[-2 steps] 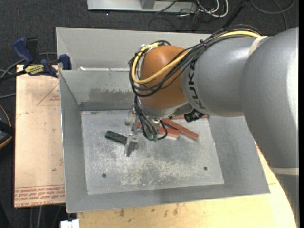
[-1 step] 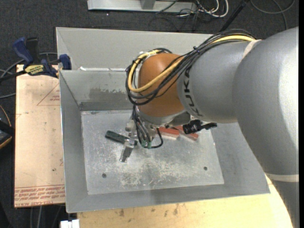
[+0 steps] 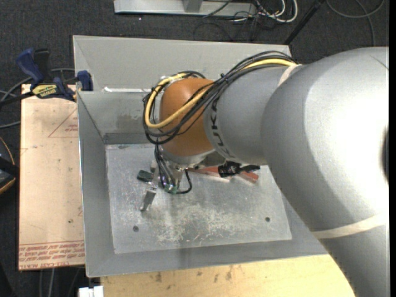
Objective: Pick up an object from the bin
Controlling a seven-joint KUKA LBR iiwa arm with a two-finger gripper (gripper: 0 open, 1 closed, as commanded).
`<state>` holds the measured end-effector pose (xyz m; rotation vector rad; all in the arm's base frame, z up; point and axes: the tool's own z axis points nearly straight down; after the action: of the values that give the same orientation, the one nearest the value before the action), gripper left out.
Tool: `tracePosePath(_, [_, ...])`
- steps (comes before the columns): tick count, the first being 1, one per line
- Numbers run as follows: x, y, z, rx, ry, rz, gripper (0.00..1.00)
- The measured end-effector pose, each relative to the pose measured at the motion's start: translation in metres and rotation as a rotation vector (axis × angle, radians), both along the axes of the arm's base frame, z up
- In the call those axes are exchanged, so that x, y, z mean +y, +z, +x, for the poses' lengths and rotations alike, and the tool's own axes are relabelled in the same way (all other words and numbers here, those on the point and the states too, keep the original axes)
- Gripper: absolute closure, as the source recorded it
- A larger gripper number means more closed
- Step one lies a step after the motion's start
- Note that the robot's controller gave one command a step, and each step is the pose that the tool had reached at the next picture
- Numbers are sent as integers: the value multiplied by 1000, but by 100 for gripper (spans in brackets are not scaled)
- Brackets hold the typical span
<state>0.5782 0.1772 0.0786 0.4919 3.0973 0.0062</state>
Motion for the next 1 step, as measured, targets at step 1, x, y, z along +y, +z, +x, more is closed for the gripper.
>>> tracePosePath(1, [4, -11, 16, -44, -129, 18, 100])
